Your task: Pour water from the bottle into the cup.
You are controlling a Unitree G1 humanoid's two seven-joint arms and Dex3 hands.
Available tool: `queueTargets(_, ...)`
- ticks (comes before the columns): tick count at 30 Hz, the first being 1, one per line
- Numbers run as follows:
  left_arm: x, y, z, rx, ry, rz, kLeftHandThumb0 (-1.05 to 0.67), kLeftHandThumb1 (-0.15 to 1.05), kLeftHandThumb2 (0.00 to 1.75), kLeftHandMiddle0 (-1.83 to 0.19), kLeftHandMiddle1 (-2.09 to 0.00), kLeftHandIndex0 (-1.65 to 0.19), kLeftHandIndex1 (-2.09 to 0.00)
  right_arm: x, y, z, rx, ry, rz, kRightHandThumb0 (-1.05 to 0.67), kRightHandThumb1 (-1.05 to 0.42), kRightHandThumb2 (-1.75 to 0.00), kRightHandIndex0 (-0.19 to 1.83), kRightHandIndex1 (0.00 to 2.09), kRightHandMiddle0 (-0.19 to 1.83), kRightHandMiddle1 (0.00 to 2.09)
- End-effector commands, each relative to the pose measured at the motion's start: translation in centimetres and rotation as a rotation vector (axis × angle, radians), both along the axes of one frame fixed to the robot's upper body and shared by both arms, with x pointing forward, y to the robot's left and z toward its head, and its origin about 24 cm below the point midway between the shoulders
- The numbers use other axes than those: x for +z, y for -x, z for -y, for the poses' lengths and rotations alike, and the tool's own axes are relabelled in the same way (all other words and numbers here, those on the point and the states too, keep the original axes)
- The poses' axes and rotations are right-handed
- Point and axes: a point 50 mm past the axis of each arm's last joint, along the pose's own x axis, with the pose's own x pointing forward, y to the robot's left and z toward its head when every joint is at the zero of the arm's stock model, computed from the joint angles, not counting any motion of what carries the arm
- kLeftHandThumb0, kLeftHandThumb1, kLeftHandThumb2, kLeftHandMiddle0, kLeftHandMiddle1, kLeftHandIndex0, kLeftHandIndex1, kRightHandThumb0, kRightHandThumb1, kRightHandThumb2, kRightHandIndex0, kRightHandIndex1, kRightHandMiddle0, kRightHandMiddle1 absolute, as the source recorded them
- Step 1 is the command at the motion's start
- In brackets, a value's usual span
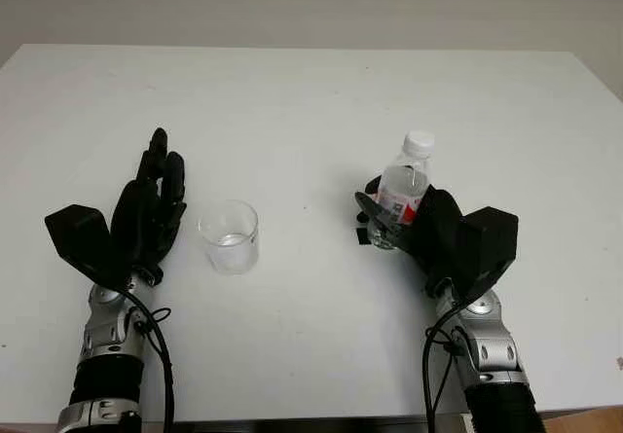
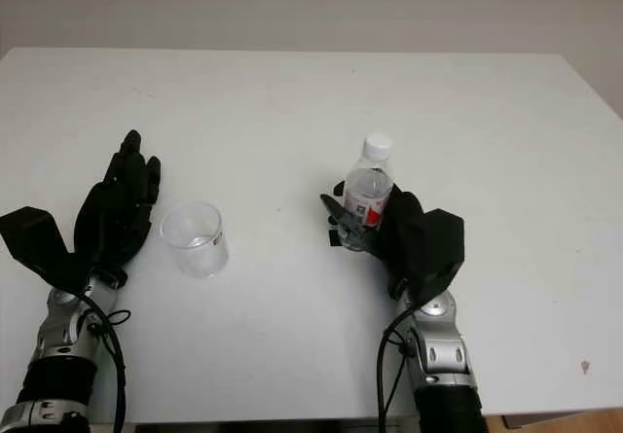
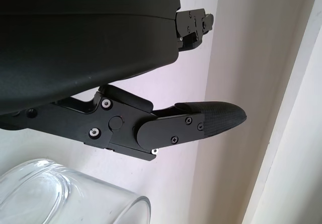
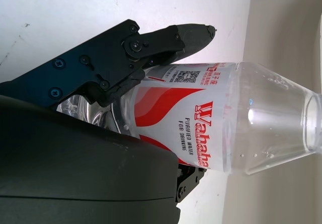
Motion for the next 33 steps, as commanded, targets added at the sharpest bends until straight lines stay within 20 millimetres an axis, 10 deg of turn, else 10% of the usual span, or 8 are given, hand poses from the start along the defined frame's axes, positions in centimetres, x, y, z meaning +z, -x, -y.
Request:
queueTargets(1, 0.3, 0.0, -0.3, 0.009, -0.006, 0.006, -0.73, 1.05, 0.52, 0.13, -0.06, 0.13, -0.05, -0.6, 0.2, 0.2, -0.007, 0.015, -0.015, -0.44, -1.05, -0.42, 0.44, 2.09, 0.50, 2.09)
queueTargets(6, 0.3, 0.0, -0.2, 0.009, -0.003, 0.003, -0.73, 1.05, 0.52, 0.13, -0.05, 0.13, -0.05, -0.8, 0.3, 0.1, 0.020, 0.034, -0.001, -0.52, -1.05, -0.34, 0.02, 1.90, 0.06, 2.02)
queueTargets(11, 0.3, 0.0, -0.3, 0.011, -0.003, 0.002, -0.73, 1.05, 0.51, 0.12, -0.06, 0.12, -0.06, -0.9, 0.4, 0.2, 0.114, 0.078, 0.012, -0.69, -1.05, -0.09, -0.08, 0.53, -0.15, 0.92)
queueTargets(14, 0.2, 0.1, -0.3, 0.010, -0.006, 0.002, -0.73, 1.05, 0.51, 0.12, -0.06, 0.12, -0.06, -1.0, 0.4, 0.2, 0.138, 0.087, 0.010, -0.73, -1.01, -0.05, -0.11, 0.11, -0.17, 0.45)
queueTargets(33, 0.2, 0.0, -0.6, 0.009, 0.000, -0.007, -0.71, 1.05, 0.50, 0.12, -0.05, 0.11, -0.06, -1.4, 1.6, 1.4, 0.089, -0.010, 0.034, -0.80, -0.89, -0.06, -0.19, 0.00, -0.19, 0.00)
